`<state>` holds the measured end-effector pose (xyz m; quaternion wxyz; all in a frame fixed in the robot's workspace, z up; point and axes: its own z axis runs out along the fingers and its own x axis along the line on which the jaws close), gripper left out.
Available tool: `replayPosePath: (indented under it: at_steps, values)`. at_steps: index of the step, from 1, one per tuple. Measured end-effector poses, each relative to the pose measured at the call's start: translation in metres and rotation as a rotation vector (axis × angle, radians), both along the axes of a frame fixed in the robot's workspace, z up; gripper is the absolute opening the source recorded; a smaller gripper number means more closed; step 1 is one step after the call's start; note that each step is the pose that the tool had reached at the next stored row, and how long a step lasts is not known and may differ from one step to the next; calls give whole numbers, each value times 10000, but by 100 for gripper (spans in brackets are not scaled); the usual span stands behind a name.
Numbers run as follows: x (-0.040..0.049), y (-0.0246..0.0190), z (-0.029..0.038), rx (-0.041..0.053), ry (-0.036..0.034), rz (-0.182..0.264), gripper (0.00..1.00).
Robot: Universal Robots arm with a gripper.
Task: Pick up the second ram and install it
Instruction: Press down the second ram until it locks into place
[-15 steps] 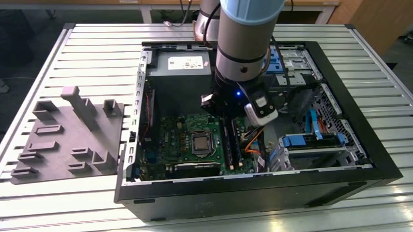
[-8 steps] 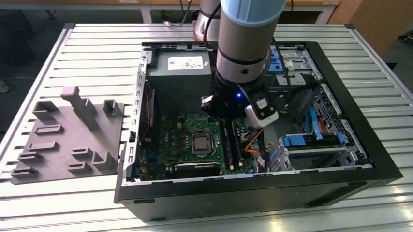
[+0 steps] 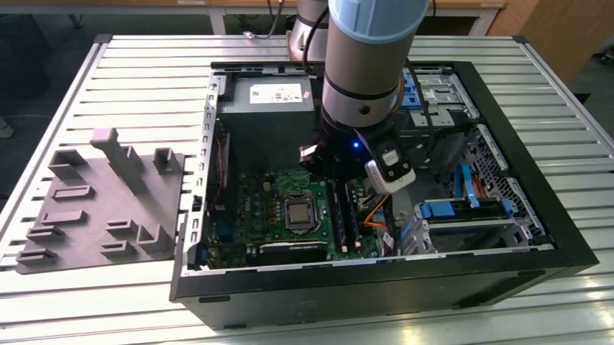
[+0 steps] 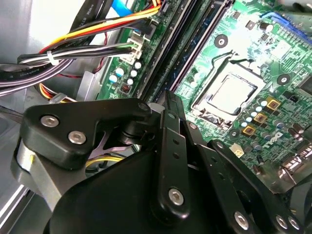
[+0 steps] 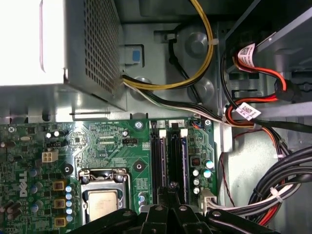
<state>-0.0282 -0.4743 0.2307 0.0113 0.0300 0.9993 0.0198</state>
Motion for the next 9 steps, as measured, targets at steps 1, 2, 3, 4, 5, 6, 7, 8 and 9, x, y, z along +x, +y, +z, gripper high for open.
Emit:
replayPosePath:
  at_steps: [1,2,3,4,5,6,7,8,9]
  values:
    - [0,-7,0,0,0,1,11]
    - [0,-14,0,0,0,0,11]
    - [0,-21,0,0,0,0,11]
    - [0,-29,0,0,0,0,11]
    - [0,-36,0,1,0,0,11]
    - [0,-42,0,1,0,0,11]
    - [0,-49,0,0,0,0,11]
    - [0,-55,0,1,0,0,11]
    - [0,-63,0,1,0,0,11]
